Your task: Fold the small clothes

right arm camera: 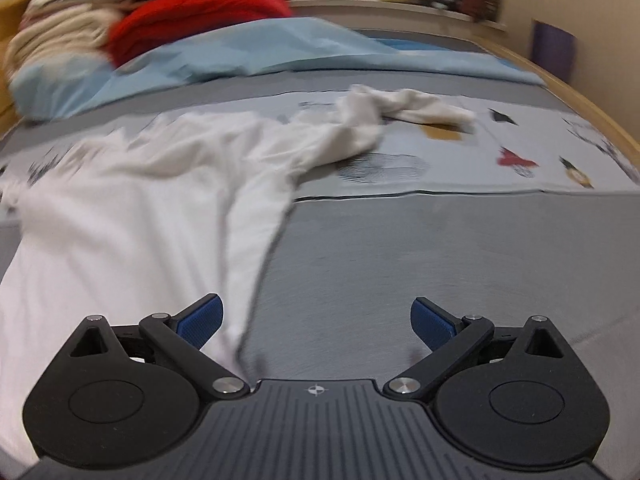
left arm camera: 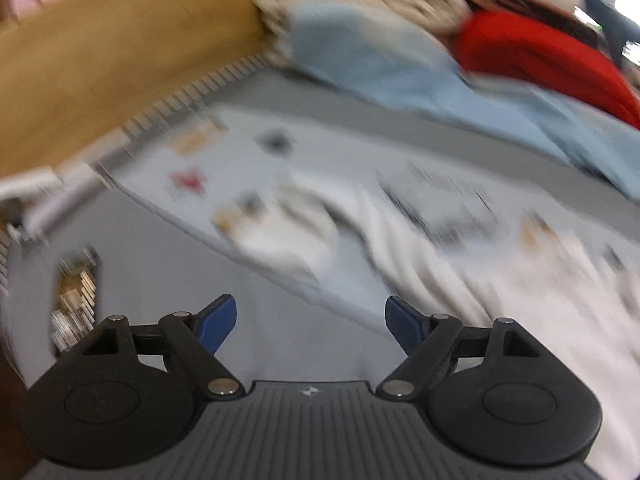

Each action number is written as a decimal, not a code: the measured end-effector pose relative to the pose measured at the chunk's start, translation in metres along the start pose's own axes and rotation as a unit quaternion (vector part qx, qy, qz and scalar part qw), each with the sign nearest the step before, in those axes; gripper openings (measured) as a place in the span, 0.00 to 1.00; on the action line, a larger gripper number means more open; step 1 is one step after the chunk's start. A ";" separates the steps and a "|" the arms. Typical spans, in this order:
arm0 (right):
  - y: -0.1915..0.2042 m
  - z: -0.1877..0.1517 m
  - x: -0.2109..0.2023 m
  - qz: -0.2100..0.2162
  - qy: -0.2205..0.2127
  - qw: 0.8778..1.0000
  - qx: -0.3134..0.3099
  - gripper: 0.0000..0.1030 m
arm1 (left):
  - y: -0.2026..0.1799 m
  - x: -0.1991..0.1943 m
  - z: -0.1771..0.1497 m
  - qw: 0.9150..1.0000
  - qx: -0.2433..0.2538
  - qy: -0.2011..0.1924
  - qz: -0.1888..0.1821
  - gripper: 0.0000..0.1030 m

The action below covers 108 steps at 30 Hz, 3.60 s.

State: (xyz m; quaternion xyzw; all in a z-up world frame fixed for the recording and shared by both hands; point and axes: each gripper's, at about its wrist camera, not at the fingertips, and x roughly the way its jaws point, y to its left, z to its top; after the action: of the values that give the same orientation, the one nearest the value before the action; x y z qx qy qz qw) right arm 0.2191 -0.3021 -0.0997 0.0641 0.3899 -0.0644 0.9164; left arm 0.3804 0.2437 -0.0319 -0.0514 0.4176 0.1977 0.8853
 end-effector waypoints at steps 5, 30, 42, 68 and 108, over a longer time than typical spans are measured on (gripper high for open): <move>-0.027 -0.001 0.021 -0.023 0.033 0.998 0.047 0.96 | -0.020 -0.032 -0.094 0.992 0.032 0.077 -0.100 0.83; -0.067 -0.056 -0.027 0.233 0.116 0.950 0.173 0.14 | -0.030 -0.119 -0.234 0.960 0.039 0.126 -0.247 0.04; -0.060 -0.063 -0.108 0.207 0.065 0.974 0.059 0.12 | 0.031 -0.151 -0.238 0.978 0.053 0.108 -0.171 0.01; -0.075 0.122 -0.086 0.048 -0.054 0.997 -0.013 0.63 | -0.043 -0.100 -0.114 0.995 -0.048 0.016 -0.091 0.95; -0.320 0.134 0.056 -0.019 -0.065 0.951 0.302 0.60 | -0.133 0.010 -0.111 0.986 -0.035 0.144 -0.083 0.95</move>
State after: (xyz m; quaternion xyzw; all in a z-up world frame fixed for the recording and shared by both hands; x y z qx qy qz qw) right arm 0.2984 -0.6429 -0.0693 0.3263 0.2926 -0.2011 0.8760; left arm 0.3586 0.0964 -0.1213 -0.1447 0.5277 0.1289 0.8270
